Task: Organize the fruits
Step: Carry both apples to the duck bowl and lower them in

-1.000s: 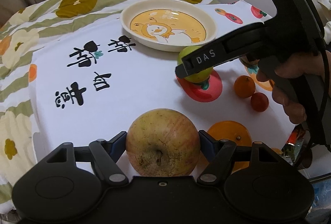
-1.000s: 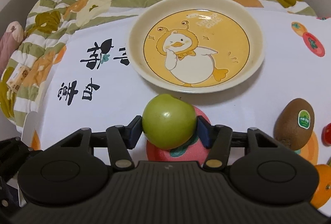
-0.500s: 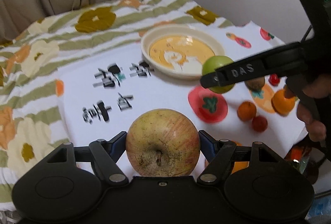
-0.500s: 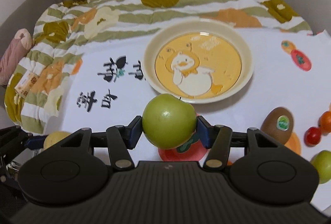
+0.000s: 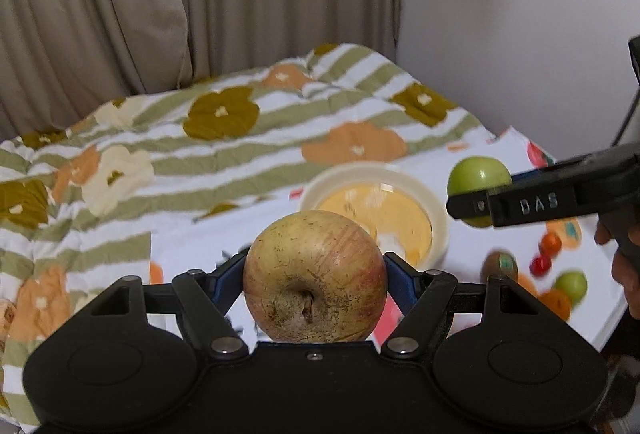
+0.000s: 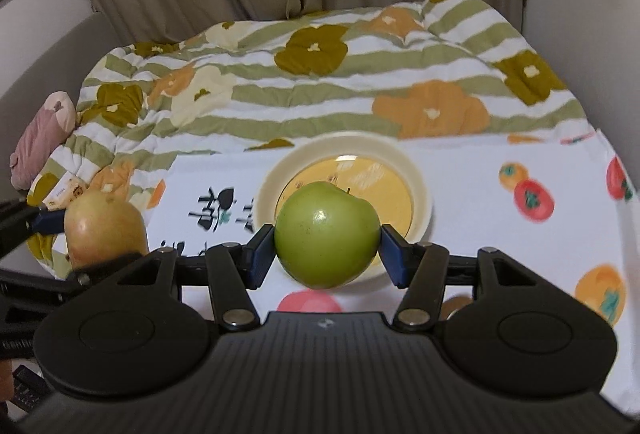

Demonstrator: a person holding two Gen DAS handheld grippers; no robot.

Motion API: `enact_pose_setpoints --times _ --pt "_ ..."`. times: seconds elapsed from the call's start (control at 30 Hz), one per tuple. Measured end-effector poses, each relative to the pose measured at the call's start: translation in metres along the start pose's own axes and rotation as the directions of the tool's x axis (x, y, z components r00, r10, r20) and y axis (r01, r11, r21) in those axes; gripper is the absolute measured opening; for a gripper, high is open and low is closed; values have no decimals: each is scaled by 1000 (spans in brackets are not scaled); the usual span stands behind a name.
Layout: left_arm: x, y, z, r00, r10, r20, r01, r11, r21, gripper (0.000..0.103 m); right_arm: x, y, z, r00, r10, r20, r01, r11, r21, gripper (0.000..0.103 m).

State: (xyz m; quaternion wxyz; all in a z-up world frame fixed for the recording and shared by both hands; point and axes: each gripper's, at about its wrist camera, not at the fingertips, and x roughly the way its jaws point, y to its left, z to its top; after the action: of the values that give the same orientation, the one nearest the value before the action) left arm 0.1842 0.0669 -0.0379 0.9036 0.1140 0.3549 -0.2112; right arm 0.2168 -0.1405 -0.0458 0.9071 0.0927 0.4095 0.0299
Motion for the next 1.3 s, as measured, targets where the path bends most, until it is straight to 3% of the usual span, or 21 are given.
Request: enact_pose_setpoints --times 0.23,0.43,0.83,1.3 --pt "39 -23 45 999 45 13 -45 999 -15 77 22 -40 37 999 35 -12 -36 998 -51 71" --pt "93 -33 67 998 64 -29 -65 997 -29 77 62 -73 64 997 57 -42 -60 995 -78 71" --pt "202 -47 60 982 109 -152 -106 994 25 77 131 -105 75 988 92 -126 -106 989 -104 71" --pt "239 -61 56 974 139 -180 -119 986 117 77 142 -111 72 985 95 -147 -109 990 -93 71"
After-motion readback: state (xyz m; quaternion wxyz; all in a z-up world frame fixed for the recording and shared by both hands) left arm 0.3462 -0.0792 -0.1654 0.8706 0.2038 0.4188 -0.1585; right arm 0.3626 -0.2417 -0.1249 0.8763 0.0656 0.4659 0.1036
